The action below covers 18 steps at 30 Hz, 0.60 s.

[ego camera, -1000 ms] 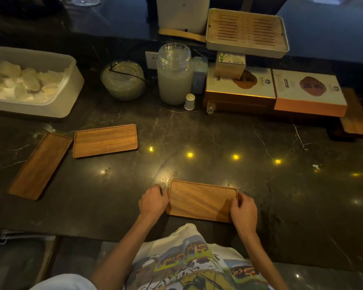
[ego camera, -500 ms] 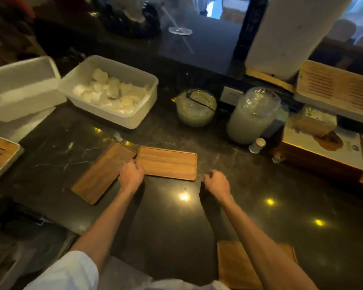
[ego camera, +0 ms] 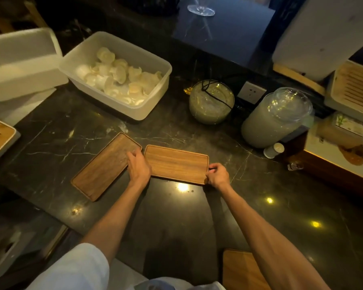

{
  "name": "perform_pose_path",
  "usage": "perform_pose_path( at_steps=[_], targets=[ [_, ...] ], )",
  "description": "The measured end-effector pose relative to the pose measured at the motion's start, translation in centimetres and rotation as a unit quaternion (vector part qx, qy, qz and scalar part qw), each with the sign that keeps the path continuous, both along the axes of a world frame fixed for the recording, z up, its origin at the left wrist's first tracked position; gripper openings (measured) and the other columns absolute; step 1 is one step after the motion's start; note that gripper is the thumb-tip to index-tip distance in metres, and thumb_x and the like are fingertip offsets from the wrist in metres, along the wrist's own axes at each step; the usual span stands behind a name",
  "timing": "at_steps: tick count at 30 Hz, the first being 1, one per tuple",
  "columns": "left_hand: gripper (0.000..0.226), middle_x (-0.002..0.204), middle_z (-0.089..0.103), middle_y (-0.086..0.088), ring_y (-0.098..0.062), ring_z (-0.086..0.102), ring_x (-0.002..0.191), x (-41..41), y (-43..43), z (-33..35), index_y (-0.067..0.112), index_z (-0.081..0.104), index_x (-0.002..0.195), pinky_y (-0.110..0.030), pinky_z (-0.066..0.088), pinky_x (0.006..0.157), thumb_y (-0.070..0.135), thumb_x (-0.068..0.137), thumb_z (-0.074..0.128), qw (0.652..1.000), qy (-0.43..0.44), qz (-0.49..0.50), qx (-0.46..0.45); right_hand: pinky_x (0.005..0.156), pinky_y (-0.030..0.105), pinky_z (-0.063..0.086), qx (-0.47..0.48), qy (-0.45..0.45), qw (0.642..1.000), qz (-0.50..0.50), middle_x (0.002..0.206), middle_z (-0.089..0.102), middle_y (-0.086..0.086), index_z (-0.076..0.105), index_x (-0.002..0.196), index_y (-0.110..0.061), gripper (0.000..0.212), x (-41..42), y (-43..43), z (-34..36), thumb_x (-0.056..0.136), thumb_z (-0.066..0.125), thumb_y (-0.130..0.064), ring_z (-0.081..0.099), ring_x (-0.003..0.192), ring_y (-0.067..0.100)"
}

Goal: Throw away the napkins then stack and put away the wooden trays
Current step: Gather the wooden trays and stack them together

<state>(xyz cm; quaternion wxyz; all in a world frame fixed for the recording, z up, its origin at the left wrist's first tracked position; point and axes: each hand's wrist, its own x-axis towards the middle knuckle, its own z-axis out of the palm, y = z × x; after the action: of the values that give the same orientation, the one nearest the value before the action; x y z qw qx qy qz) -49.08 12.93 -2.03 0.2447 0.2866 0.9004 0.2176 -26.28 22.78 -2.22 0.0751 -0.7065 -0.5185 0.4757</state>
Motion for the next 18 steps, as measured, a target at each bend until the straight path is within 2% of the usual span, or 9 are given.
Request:
perform_pose_path(
  at_steps=[2, 4, 6, 9, 11, 12, 14, 16, 18],
  targets=[
    [0.059, 0.134, 0.043, -0.02, -0.036, 0.05, 0.119, 0.6, -0.3, 1.4, 0.006, 0.04, 0.136, -0.046, 0.048, 0.1, -0.005, 0.083, 0.064, 0.999, -0.035, 0.017, 0.017, 0.092, 0.046, 0.054, -0.011, 0.015, 1.0, -0.006, 0.112, 0.066, 0.012, 0.059, 0.112, -0.01, 0.025, 1.3, 0.1, 0.6, 0.091, 0.05, -0.003, 0.064, 0.104, 0.031],
    [0.057, 0.13, 0.054, -0.017, -0.032, 0.055, 0.12, 1.8, -0.7, 3.1, 0.007, 0.045, 0.135, -0.045, 0.05, 0.1, -0.003, 0.083, 0.065, 0.996, -0.071, 0.018, 0.04, 0.087, 0.044, 0.056, -0.011, 0.037, 0.999, -0.018, 0.107, 0.065, 0.012, 0.057, 0.115, -0.01, 0.028, 3.4, -0.1, 1.9, 0.09, 0.05, -0.002, 0.064, 0.1, 0.03],
    [0.045, 0.12, 0.063, -0.012, -0.026, 0.062, 0.111, 3.8, -1.4, 4.9, 0.01, 0.05, 0.128, -0.045, 0.054, 0.094, 0.003, 0.086, 0.064, 0.992, -0.114, -0.003, 0.057, 0.07, 0.04, 0.056, 0.003, 0.064, 0.997, -0.034, 0.101, 0.064, 0.012, 0.056, 0.117, -0.009, 0.03, 6.7, -0.8, 3.6, 0.089, 0.052, 0.0, 0.063, 0.091, 0.027],
    [0.029, 0.103, 0.066, -0.003, -0.018, 0.065, 0.096, 8.6, -3.0, 7.0, 0.013, 0.054, 0.119, -0.038, 0.057, 0.082, 0.012, 0.091, 0.061, 0.985, -0.146, -0.039, 0.084, 0.053, 0.019, 0.049, 0.048, 0.082, 0.994, -0.06, 0.092, 0.062, 0.011, 0.059, 0.117, -0.005, 0.032, 13.4, -3.5, 5.7, 0.086, 0.058, 0.004, 0.058, 0.079, 0.018],
    [0.024, 0.095, 0.065, 0.002, -0.014, 0.065, 0.088, 12.7, -4.4, 7.1, 0.014, 0.056, 0.115, -0.033, 0.056, 0.074, 0.012, 0.091, 0.06, 0.981, -0.155, -0.07, 0.09, 0.058, 0.012, 0.048, 0.086, 0.083, 0.99, -0.075, 0.086, 0.059, 0.014, 0.06, 0.117, 0.003, 0.032, 18.5, -6.0, 6.0, 0.086, 0.058, 0.008, 0.055, 0.073, 0.019],
    [0.023, 0.094, 0.065, 0.001, -0.016, 0.065, 0.088, 15.0, -5.1, 6.9, 0.013, 0.056, 0.113, -0.036, 0.056, 0.075, 0.011, 0.091, 0.06, 0.98, -0.157, -0.084, 0.085, 0.068, 0.016, 0.051, 0.09, 0.085, 0.988, -0.088, 0.087, 0.059, 0.015, 0.06, 0.119, 0.005, 0.033, 21.1, -7.5, 5.9, 0.086, 0.058, 0.009, 0.057, 0.077, 0.022],
    [0.021, 0.093, 0.065, -0.006, -0.024, 0.064, 0.09, 19.4, -6.9, 5.7, 0.01, 0.058, 0.109, -0.041, 0.055, 0.082, 0.006, 0.089, 0.06, 0.98, -0.154, -0.103, 0.069, 0.087, 0.039, 0.055, 0.07, 0.082, 0.987, -0.115, 0.097, 0.065, 0.017, 0.059, 0.122, 0.001, 0.035, 25.8, -10.7, 5.3, 0.088, 0.059, 0.005, 0.063, 0.09, 0.03],
    [0.017, 0.088, 0.062, -0.001, -0.022, 0.062, 0.085, 23.4, -9.3, 4.2, 0.016, 0.058, 0.103, -0.037, 0.055, 0.077, 0.007, 0.089, 0.062, 0.977, -0.164, -0.121, 0.054, 0.09, 0.047, 0.054, 0.055, 0.076, 0.986, -0.139, 0.103, 0.066, 0.015, 0.059, 0.123, -0.005, 0.034, 29.8, -14.0, 4.3, 0.09, 0.059, 0.001, 0.064, 0.096, 0.028],
    [0.019, 0.084, 0.059, 0.007, -0.013, 0.059, 0.078, 26.7, -11.7, 2.7, 0.027, 0.053, 0.094, -0.024, 0.049, 0.061, 0.012, 0.089, 0.063, 0.975, -0.173, -0.139, 0.029, 0.087, 0.043, 0.053, 0.068, 0.053, 0.984, -0.158, 0.105, 0.066, 0.015, 0.061, 0.121, -0.005, 0.032, 32.8, -16.9, 3.1, 0.09, 0.058, 0.002, 0.062, 0.094, 0.024]
  ],
)
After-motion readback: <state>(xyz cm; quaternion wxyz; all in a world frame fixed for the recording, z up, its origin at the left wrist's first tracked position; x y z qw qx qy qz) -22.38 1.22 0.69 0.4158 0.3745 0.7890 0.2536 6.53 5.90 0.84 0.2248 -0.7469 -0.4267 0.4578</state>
